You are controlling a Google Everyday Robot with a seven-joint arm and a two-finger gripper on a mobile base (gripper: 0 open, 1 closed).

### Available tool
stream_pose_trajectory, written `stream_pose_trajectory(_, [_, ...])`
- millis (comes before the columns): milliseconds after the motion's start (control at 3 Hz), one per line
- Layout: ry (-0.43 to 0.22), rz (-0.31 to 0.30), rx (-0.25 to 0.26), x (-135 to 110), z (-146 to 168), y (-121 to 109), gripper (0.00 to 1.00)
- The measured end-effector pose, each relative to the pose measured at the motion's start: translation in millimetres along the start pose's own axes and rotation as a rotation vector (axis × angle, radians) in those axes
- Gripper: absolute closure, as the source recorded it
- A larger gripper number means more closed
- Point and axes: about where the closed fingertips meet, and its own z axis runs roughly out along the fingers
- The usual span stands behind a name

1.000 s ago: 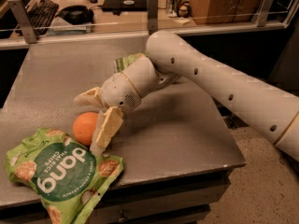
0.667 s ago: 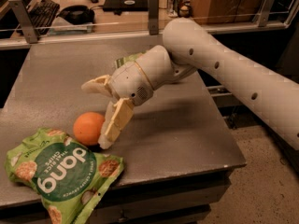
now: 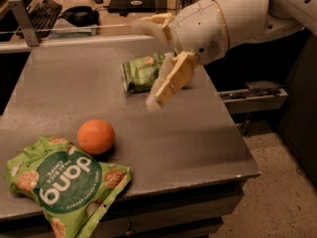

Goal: Move orange near green rice chip bag

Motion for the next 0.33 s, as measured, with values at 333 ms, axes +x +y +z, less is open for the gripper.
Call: stream_pose_trajectory(333, [0.000,0.000,0.000,-0.1,0.1,0.0,0.00])
